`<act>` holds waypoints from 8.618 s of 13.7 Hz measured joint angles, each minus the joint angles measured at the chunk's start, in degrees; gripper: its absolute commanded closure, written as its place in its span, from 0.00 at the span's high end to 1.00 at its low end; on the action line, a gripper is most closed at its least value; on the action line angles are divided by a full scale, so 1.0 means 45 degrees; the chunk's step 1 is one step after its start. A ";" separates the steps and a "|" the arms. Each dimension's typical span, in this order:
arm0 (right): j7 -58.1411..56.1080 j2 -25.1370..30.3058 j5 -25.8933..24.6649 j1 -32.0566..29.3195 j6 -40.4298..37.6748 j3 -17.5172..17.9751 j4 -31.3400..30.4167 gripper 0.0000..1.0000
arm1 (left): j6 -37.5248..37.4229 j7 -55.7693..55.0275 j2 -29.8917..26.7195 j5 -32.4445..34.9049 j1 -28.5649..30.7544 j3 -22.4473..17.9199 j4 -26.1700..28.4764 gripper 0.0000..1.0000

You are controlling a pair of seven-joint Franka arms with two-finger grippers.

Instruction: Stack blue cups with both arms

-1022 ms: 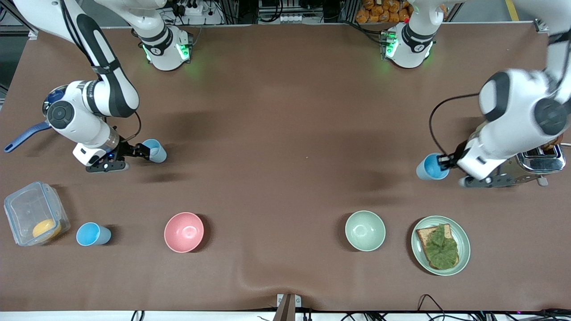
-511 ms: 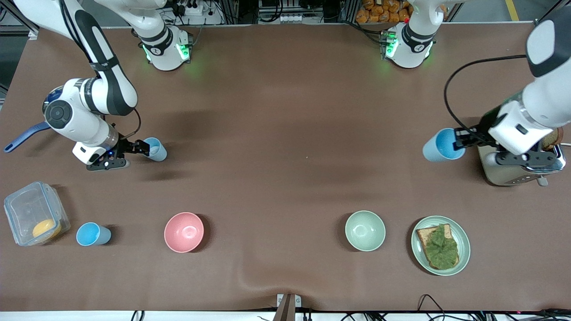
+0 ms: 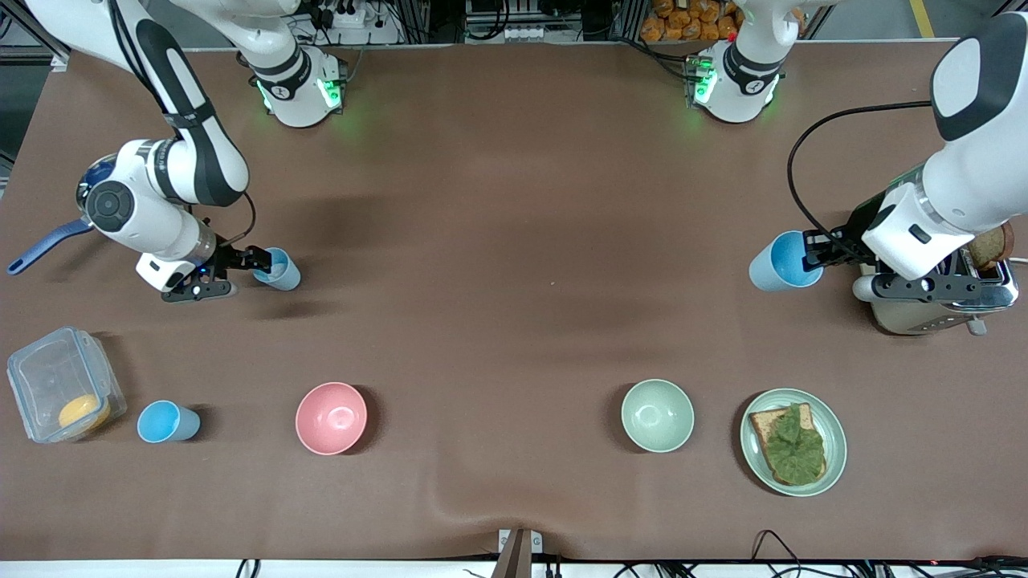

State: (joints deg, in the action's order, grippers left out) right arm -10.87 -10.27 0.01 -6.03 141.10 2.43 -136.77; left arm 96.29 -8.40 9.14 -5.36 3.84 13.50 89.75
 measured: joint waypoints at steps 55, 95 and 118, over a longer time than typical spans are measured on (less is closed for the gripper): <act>0.7041 -0.0061 0.2162 0.4025 -0.9162 -0.0273 0.9692 1.00 | 0.1039 -0.4126 0.0891 -0.0037 -0.3395 0.0935 -0.0103 0.00; 0.2379 0.2452 0.0984 -0.0087 -1.2851 -0.0135 0.9892 1.00 | 0.5800 -1.2204 0.5686 0.1910 -0.8781 0.0852 -0.0275 1.00; 0.1902 0.2437 0.0241 -0.0003 -1.1811 0.0193 0.9528 1.00 | -0.0420 -0.3944 0.0516 0.1674 -0.0744 0.0404 -0.1608 1.00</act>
State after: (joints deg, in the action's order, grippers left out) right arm -2.31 0.70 1.10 -6.04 87.95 3.30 -93.89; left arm 94.40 -26.15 11.46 2.17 0.49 15.32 82.52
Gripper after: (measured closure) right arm 0.000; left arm 0.000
